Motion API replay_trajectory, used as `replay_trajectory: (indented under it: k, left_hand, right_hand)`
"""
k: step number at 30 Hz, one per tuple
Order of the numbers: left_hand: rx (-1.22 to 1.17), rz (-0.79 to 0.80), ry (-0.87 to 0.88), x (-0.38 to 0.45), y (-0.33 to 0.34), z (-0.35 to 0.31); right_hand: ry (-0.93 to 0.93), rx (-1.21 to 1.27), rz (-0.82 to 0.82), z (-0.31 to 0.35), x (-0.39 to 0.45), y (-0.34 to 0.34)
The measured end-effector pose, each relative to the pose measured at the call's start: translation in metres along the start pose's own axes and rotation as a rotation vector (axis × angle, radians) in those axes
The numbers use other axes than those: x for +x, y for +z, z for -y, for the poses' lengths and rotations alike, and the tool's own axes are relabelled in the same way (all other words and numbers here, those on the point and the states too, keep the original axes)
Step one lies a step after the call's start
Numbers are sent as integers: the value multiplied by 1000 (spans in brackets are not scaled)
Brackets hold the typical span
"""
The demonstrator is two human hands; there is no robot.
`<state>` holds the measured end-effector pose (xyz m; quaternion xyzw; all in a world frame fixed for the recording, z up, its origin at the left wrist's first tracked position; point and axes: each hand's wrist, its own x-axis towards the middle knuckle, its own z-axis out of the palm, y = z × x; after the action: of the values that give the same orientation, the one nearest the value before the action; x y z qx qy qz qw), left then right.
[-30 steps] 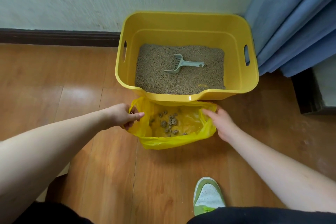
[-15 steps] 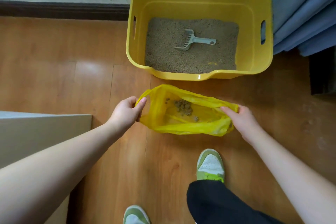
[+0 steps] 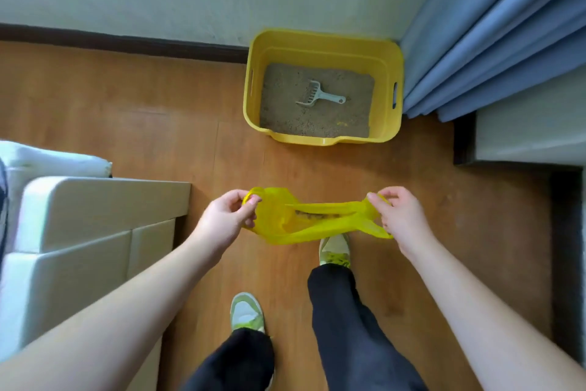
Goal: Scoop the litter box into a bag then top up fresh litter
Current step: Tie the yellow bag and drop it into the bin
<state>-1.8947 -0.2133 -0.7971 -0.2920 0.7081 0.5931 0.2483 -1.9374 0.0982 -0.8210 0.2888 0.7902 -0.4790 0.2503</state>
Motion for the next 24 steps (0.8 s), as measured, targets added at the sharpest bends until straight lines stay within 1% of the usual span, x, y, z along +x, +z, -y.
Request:
replay_trajectory:
  k: [1,3,4,5,6,8,10,12,13,15,16,19,21,23,24]
  left_hand:
    - [-9,57,-21,-16,-4,-11]
    - [13,238,-62,-47,-13,-33]
    - [91,324,-67,-63,-17,-42]
    - [201,366,-62,-78,-22,-50]
    - [315,364,-47,-92,-29,-57]
    - [520,251,9,-119,-47,-72]
    - [650,75,62,-145,-70,-92]
    - [718,-69,95,-173,-97,-111]
    - [716,-108,99,-185,-110,-119]
    - [675,-135,124,-213,-134,-136]
    - [640,-127,136,-227,-143,-145]
    - [500,-102,163,-265,-171,-168]
    - [478,-96,203,-287,-187,-182]
    - [570,-132,265,-308,-203,-194]
    - [595,-148,269,-319,-211,-201]
  right_hand:
    - [19,61,29,12,-17,-7]
    - [15,147,68,36,-51,-23]
    - [10,175,78,47,-68,-30]
    - [4,172,89,56,-83,-38]
    - [7,167,99,66,-100,-43]
    - [3,148,121,87,-134,-52]
    - [-40,84,119,110,-164,-58]
    - [-120,-64,59,133,-189,-62]
    - [-176,-192,17,145,-200,-63]
    - [-288,-464,-71,173,-224,-67]
    - [-325,-556,-92,189,-238,-70]
    - [-408,-716,-138,233,-281,-75]
    - [-477,-684,-178,253,-309,-76]
    - [-540,-572,-154,266,-338,-73]
    - [-560,-535,-127,272,-352,-70]
